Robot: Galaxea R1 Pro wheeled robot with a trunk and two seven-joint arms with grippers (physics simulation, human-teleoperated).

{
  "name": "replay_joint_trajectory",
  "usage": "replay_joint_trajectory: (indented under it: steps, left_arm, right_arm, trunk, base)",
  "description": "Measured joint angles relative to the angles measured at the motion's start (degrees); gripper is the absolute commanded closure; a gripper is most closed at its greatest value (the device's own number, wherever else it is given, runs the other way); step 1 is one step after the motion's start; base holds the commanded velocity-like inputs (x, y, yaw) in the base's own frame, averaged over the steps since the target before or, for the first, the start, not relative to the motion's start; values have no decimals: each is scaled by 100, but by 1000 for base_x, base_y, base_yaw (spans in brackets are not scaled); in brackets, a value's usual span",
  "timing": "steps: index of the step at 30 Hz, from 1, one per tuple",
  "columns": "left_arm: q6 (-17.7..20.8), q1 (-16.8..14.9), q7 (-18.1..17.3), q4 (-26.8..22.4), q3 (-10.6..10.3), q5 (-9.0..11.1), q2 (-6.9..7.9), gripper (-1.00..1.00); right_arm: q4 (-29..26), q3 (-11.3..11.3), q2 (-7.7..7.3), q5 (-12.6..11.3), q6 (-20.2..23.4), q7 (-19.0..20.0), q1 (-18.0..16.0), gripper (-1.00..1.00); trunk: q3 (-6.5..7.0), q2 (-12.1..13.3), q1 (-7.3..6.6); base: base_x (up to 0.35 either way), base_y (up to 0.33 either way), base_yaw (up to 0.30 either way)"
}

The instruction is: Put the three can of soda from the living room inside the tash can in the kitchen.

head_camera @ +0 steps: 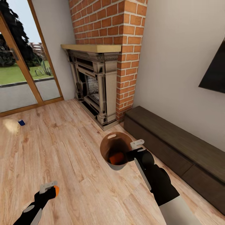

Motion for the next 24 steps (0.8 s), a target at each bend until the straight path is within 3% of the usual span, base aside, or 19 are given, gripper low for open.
replay_joint_trajectory:
  steps: [11, 13, 15, 16, 19, 24]
  left_arm:
    - [16, 2, -333, -594, -148, 10, 0, 100]
    - [34, 1, -704, -684, -151, 14, 3, 100]
    - [167, 4, -1389, -899, -147, 19, 6, 100]
    - [237, 3, -1513, -961, -143, 20, 7, 100]
    - [872, 5, -2281, -1387, -128, 39, 14, 100]
    - [1601, 5, -3103, -1825, -89, 53, 17, 100]
  right_arm:
    - [324, 3, 0, 7, -23, -12, 0, 100]
    - [471, 3, 0, -5, -36, -12, -1, 100]
    - [823, 0, 0, -7, -271, -13, 0, 100]
    - [929, -1, 0, -1, -357, -13, -2, 100]
    - [1389, 3, 0, 16, -707, -18, 0, 100]
    - [1586, 3, 0, 5, -811, -17, 0, 100]
  trunk:
    - [14, 0, 0]
    - [15, 0, 0]
    - [15, 0, 0]
    - [15, 0, 0]
    - [15, 0, 0]
    - [15, 0, 0]
  base:
    - [0, 0, 0]
    - [0, 0, 0]
    - [0, 0, 0]
    - [0, 0, 0]
    - [0, 0, 0]
    - [0, 0, 0]
